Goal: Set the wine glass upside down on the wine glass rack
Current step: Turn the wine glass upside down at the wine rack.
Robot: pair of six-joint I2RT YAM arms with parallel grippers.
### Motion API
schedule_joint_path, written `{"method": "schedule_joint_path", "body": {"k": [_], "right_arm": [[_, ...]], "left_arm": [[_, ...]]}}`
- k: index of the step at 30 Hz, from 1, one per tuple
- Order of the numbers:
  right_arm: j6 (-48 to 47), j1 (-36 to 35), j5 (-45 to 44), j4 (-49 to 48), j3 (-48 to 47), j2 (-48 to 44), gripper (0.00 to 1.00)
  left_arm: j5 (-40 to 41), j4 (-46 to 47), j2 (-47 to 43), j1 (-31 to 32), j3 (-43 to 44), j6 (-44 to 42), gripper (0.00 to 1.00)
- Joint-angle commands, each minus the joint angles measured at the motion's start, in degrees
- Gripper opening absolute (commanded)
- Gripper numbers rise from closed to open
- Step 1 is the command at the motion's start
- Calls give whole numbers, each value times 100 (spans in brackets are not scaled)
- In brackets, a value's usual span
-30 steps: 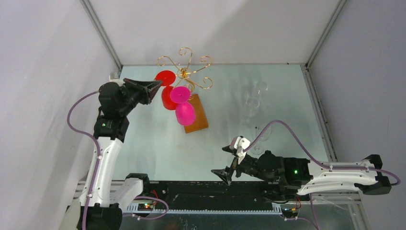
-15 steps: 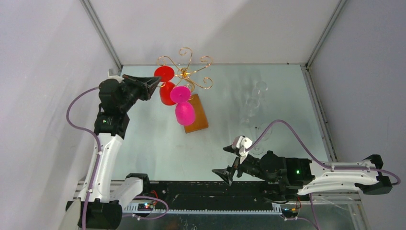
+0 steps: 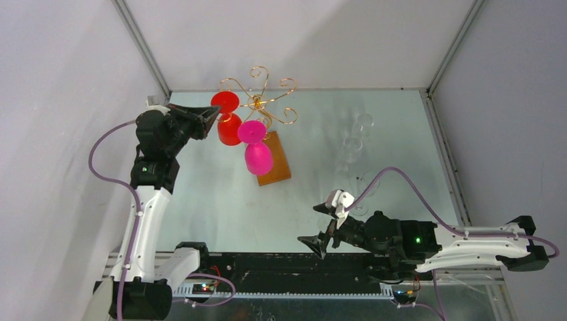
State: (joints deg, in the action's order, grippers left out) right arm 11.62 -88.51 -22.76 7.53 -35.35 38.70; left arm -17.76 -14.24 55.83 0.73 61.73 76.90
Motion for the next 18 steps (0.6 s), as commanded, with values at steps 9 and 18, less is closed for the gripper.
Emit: {"method": "schedule_joint_path", "body": {"k": [9, 18], "right_arm": [[146, -95, -147, -66, -15, -26, 100], [131, -105, -168, -68, -15, -21, 99]], "left_arm": [[173, 125, -351, -307, -2, -277, 0], [58, -23, -608, -314, -199, -200, 0]]}}
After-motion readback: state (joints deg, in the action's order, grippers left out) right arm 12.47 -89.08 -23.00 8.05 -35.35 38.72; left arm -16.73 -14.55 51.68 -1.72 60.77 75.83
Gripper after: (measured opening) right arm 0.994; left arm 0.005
